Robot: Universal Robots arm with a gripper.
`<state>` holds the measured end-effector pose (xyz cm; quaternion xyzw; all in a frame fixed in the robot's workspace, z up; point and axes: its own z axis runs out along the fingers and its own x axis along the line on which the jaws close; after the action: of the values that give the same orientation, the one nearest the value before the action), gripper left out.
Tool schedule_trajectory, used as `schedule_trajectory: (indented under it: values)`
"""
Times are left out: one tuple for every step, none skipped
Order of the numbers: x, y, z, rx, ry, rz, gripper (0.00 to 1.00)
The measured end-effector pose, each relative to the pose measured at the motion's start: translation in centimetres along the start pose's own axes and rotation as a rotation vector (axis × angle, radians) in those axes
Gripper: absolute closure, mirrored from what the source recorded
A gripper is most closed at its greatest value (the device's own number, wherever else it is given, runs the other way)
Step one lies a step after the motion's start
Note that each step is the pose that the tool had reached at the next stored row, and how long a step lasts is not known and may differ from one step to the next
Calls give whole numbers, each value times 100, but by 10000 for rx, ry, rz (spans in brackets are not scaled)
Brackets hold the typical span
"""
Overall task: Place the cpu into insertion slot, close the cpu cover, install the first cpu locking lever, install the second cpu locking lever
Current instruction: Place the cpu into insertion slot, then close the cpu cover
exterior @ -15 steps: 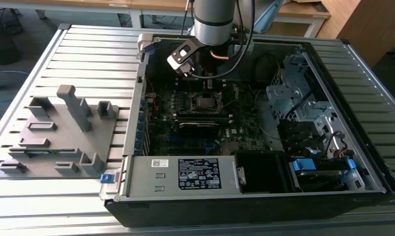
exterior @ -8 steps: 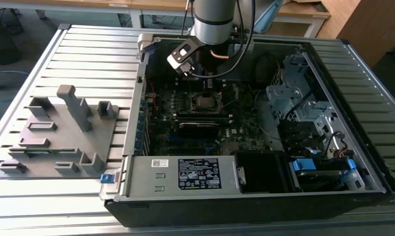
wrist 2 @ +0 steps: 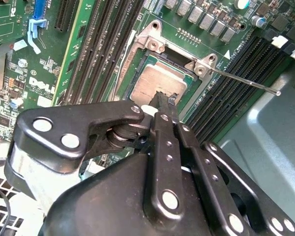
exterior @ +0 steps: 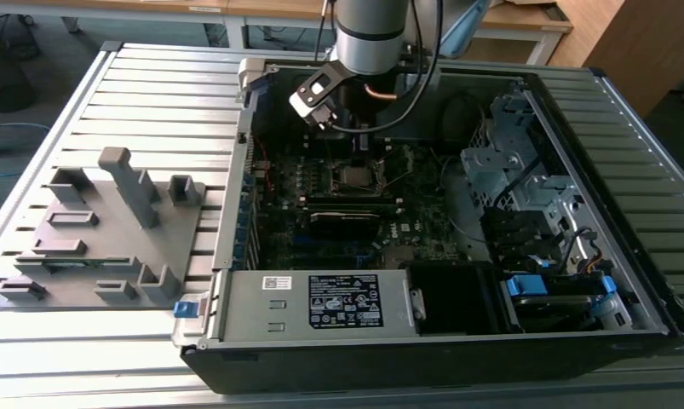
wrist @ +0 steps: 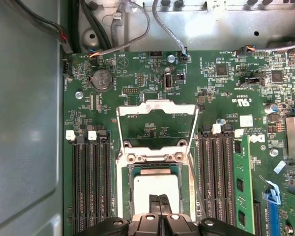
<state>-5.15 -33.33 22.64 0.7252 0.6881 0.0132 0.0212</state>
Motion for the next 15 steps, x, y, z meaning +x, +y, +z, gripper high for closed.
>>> schedule_trajectory:
  values:
    - [0,0,-10,1,0,0,90]
    - [0,1,-19,0,0,0,90]
    - [0,1,-28,0,-1,0,90]
    - [0,2,-32,0,0,0,90]
    - [0,2,-31,-1,2,0,90]
    - [0,2,-35,0,0,0,90]
    - [0,2,-38,0,1,0,90]
    - [0,2,-39,0,0,0,90]
    - [0,2,-39,0,0,0,90]
    - [0,2,-39,0,0,0,90]
    - [0,2,-39,0,0,0,90]
    - [0,2,-43,0,0,0,90]
    - [0,2,-47,0,0,0,90]
    - [0,2,-47,0,0,0,90]
    - [-1,2,-47,0,0,0,90]
